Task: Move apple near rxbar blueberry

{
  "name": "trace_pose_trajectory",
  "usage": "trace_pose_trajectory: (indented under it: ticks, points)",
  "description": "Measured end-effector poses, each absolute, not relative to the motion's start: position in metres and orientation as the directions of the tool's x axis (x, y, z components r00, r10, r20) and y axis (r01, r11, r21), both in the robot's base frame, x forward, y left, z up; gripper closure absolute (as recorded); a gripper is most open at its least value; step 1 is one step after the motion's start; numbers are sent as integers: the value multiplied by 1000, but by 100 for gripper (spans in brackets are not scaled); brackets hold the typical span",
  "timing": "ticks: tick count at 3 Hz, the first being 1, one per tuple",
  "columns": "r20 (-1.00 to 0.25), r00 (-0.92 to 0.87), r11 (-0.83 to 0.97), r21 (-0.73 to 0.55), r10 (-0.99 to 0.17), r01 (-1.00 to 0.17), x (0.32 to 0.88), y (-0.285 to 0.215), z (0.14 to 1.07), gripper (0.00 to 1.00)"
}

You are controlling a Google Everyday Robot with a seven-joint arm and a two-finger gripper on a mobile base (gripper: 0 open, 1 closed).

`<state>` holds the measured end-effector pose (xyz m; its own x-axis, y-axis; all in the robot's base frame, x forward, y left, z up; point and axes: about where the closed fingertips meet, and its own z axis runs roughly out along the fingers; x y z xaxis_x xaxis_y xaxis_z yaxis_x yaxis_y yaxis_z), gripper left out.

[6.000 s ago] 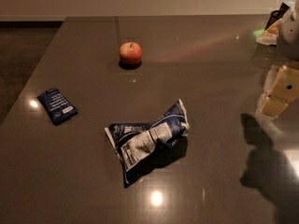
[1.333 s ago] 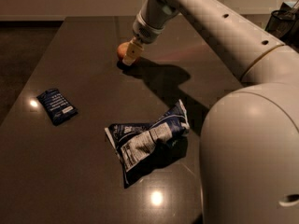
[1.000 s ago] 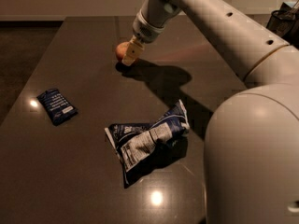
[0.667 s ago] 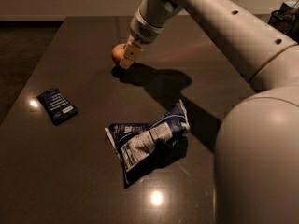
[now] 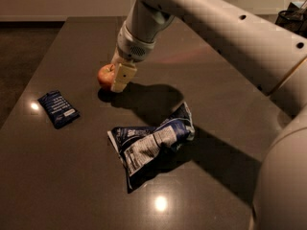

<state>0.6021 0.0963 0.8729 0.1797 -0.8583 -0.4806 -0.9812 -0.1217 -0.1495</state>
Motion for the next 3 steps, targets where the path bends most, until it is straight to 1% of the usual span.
trace_pose_trajectory:
  ticks: [1,2,3]
  points:
    - [-472,255,-196,-171,-844,-966,583,113,870,100]
    - [-474,313,-244,-203,-823,-948,568,130,869,82]
    - [-475,346,-268,-225,-809,-937,561,145,868,59]
